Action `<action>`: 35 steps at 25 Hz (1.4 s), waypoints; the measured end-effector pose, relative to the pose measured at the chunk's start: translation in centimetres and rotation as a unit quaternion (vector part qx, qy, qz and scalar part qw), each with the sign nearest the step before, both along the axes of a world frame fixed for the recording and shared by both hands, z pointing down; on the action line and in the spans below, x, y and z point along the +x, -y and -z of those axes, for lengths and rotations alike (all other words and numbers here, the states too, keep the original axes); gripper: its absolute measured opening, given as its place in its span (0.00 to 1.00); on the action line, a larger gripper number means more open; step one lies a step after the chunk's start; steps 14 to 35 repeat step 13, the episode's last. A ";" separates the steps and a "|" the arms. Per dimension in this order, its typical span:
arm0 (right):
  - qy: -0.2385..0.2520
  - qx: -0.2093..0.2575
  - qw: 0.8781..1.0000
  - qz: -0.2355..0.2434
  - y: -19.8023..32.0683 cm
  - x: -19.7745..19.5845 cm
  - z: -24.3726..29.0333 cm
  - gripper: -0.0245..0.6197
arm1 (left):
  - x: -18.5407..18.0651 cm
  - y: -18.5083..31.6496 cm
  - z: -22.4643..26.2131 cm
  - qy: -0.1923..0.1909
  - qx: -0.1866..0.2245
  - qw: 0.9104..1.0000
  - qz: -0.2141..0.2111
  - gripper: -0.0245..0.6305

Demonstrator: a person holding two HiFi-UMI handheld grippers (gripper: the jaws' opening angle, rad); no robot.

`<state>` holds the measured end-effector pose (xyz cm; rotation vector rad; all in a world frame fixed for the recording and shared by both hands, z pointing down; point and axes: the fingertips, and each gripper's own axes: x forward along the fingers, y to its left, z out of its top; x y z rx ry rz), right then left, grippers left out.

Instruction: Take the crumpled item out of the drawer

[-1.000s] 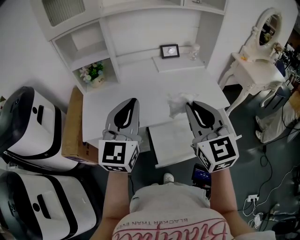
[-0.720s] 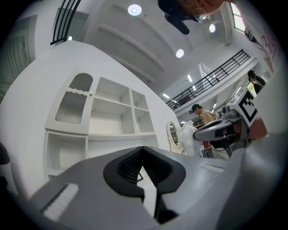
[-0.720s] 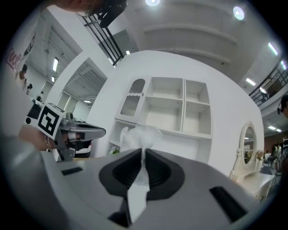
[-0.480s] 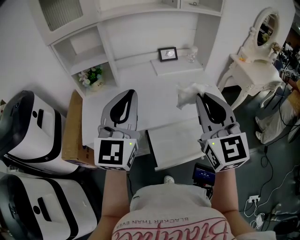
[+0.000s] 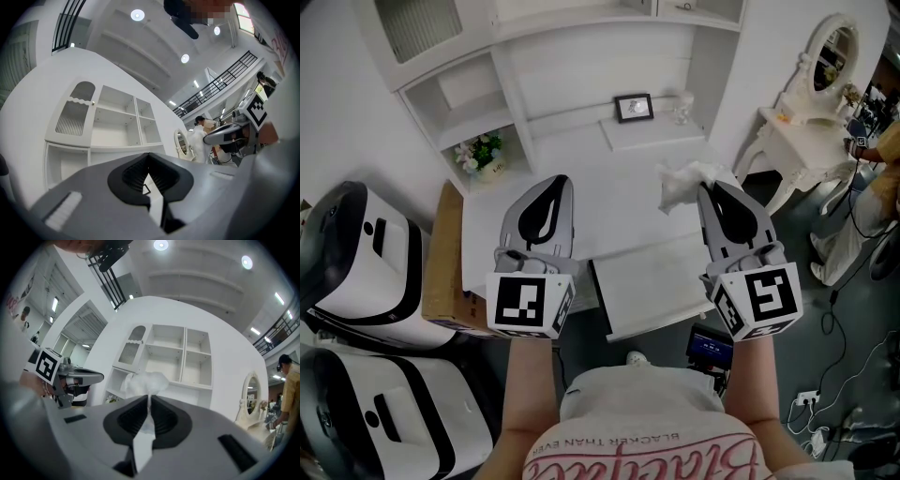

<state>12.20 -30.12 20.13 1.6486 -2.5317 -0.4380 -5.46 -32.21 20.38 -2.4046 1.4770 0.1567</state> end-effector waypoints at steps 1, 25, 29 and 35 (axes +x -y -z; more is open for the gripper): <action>0.000 0.001 1.000 -0.001 0.0 0.1 0.0 0.08 | 0.1 0.0 0.0 0.000 0.000 1.000 0.000 0.05; -0.005 -0.004 1.000 -0.004 0.4 0.8 -0.2 0.08 | 0.5 0.5 0.1 -0.003 0.001 1.000 0.003 0.05; -0.005 -0.004 1.000 -0.004 0.4 0.8 -0.2 0.08 | 0.5 0.5 0.1 -0.003 0.001 1.000 0.003 0.05; -0.005 -0.004 1.000 -0.004 0.4 0.8 -0.2 0.08 | 0.5 0.5 0.1 -0.003 0.001 1.000 0.003 0.05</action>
